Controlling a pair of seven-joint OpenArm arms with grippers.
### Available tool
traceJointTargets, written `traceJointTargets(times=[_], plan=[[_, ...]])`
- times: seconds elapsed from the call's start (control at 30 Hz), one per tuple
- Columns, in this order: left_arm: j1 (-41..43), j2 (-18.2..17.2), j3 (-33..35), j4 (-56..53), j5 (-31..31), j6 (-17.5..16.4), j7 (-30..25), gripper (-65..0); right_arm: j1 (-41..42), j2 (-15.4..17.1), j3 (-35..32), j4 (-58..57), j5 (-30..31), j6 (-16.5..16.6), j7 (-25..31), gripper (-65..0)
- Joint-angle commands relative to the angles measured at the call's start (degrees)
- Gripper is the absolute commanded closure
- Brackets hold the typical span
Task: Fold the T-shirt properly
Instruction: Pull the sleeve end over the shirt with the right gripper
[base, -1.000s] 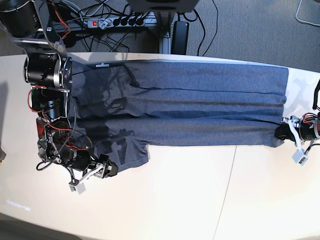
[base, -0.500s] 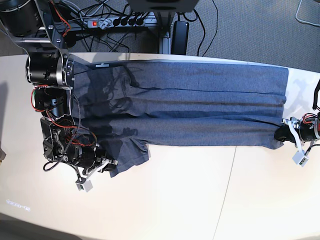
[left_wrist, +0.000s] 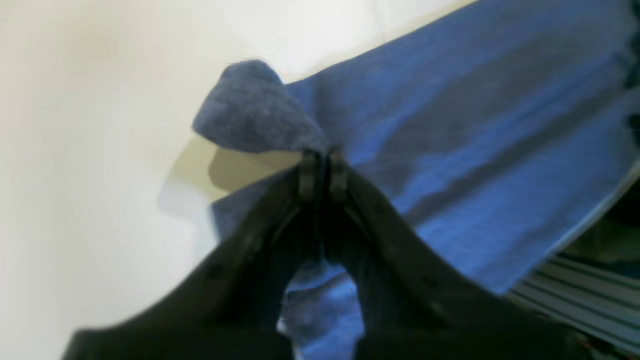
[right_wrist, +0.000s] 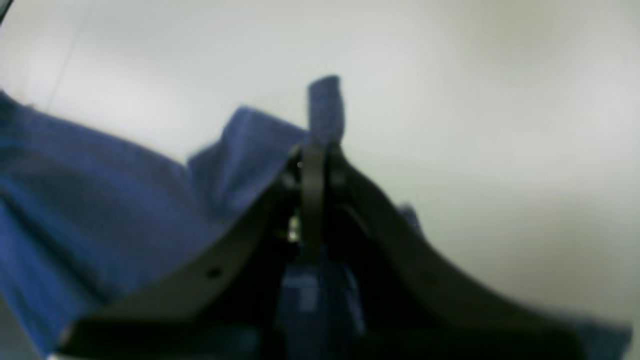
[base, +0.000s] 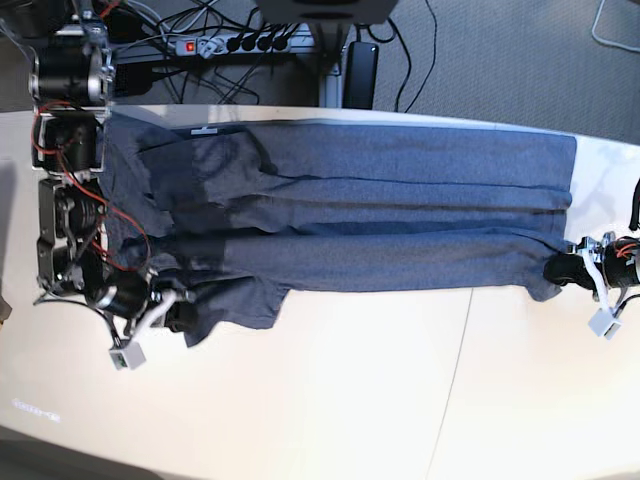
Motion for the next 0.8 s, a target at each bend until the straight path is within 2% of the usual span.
traceJointTargets(times=[0.0, 0.2, 0.33, 0.57, 0.77], plan=[[-1.25, -1.64, -0.7, 1.36, -1.27, -0.1, 0.17, 0.0, 0.0, 1.95, 0.33, 2.69, 1.38, 3.5, 0.9, 0.0], [-1.25, -3.52, -0.7, 3.32, -4.22, -0.1, 3.26, 0.0, -10.86, 7.72, 0.5, 16.28, 1.4, 3.48, 0.9, 0.0], [-1.05, -5.22, -0.7, 3.37, -6.38, -0.1, 5.35, 0.0, -17.73, 10.45, 1.64, 24.24, 1.44, 3.45, 0.94, 0.0], [3.17, -9.77, -0.7, 6.47, -10.75, -0.1, 8.39, 0.0, -27.58, 11.02, 9.99, 33.27, 2.32, 3.37, 1.36, 0.0], [7.19, -10.05, -0.7, 10.45, -11.43, -0.1, 9.68, 0.0, -30.16, 11.02, 12.59, 34.03, 2.71, 3.39, 1.44, 0.0]])
